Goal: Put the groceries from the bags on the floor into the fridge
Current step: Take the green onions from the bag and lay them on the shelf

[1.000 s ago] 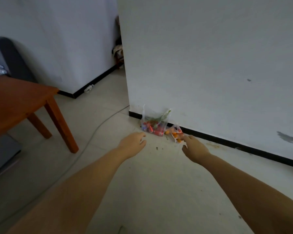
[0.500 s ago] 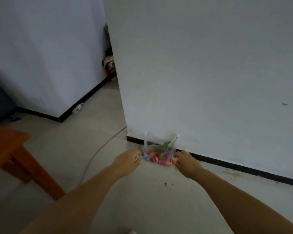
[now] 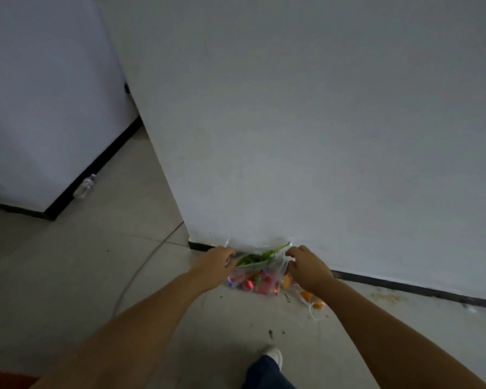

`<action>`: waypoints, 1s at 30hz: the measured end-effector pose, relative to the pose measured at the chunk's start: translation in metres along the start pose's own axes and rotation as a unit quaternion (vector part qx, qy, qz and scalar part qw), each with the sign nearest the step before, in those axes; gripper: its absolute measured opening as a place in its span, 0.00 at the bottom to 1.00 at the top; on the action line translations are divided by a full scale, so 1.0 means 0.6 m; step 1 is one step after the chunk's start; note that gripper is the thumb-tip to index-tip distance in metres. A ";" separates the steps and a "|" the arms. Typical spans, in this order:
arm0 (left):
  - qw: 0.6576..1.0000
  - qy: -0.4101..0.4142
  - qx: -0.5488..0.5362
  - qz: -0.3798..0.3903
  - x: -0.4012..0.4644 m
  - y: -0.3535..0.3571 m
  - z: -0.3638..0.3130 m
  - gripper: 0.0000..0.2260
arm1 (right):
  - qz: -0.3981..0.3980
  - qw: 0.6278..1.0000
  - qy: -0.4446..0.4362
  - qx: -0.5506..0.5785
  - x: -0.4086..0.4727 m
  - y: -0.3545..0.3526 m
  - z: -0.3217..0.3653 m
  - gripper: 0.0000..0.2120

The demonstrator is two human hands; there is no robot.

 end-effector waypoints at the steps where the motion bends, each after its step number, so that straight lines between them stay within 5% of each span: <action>1: 1.000 -0.006 -0.005 0.008 0.029 0.005 0.009 0.12 | 0.008 1.000 0.003 0.003 0.029 0.006 -0.009 0.16; 10: 0.992 -0.012 0.043 0.114 0.274 0.172 0.126 0.18 | 0.105 0.994 0.021 -0.001 0.256 0.166 -0.096 0.16; 14: 0.983 0.075 0.102 0.131 0.415 0.309 0.208 0.21 | 0.077 0.997 -0.008 -0.024 0.384 0.301 -0.152 0.15; 18: 0.954 0.188 0.192 0.133 0.570 0.493 0.328 0.37 | 0.077 0.985 -0.088 -0.126 0.522 0.498 -0.207 0.23; 21: 0.913 0.229 0.294 0.163 0.642 0.585 0.384 0.27 | 0.074 0.961 -0.167 -0.207 0.589 0.604 -0.231 0.22; 25: 0.856 0.316 0.363 0.190 0.756 0.690 0.486 0.16 | -0.010 0.910 -0.269 -0.316 0.684 0.728 -0.276 0.04; 28: 0.818 0.350 0.428 0.161 0.764 0.706 0.529 0.10 | -0.044 0.891 -0.311 -0.328 0.693 0.775 -0.301 0.07; 30: 0.824 0.330 0.422 0.182 0.752 0.698 0.540 0.10 | -0.017 0.897 -0.312 -0.312 0.668 0.790 -0.312 0.06</action>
Point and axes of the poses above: each hand's wrist, its own x-axis towards the middle knuckle, its own y-axis out of the palm, z = x × y, the point moved 4 cm from there along x, towards the middle knuckle
